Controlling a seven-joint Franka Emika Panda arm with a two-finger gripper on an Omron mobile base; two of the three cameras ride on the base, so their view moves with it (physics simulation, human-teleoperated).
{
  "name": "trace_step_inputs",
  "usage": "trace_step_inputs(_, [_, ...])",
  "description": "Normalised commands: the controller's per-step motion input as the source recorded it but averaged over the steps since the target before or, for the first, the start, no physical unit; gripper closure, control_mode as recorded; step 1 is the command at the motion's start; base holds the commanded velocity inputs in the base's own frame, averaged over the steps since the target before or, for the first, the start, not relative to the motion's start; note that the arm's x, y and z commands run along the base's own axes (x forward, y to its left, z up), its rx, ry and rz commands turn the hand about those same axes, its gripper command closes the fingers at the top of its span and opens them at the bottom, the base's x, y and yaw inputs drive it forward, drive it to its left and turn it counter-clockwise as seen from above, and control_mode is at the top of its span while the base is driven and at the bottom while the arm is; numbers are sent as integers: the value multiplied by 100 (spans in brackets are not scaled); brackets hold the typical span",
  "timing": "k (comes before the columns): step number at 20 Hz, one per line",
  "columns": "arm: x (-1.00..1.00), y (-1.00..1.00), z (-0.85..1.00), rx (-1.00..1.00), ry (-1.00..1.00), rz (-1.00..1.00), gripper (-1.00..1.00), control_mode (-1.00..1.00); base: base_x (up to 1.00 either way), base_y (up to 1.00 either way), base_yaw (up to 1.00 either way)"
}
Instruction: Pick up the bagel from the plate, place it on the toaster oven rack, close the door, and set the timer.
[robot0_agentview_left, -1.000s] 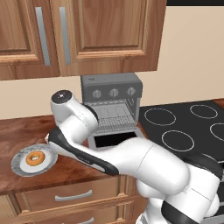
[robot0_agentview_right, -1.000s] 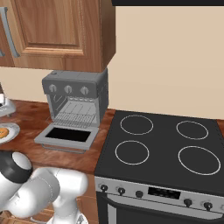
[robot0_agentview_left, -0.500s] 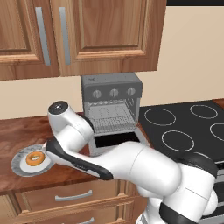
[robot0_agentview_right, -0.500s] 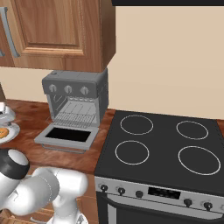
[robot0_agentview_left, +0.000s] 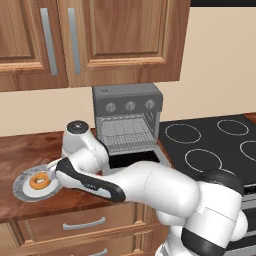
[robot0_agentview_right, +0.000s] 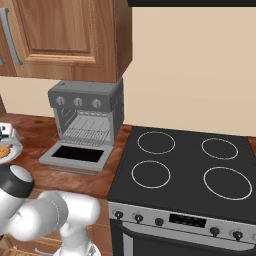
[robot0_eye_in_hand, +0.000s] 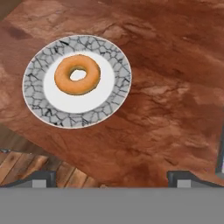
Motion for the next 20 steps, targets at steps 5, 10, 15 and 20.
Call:
trace_step_inputs(5, [24,36,-6,11,7,-1,-100,-100,0,0,0])
trace_step_inputs(10, [15,29,-17,1,2,-2,-100,-100,0,0,0])
trace_step_inputs(15, [8,20,-12,0,0,-3,-100,-100,0,0,0])
trace_step_inputs(20, [11,21,0,0,0,-4,-100,-100,0,0,0])
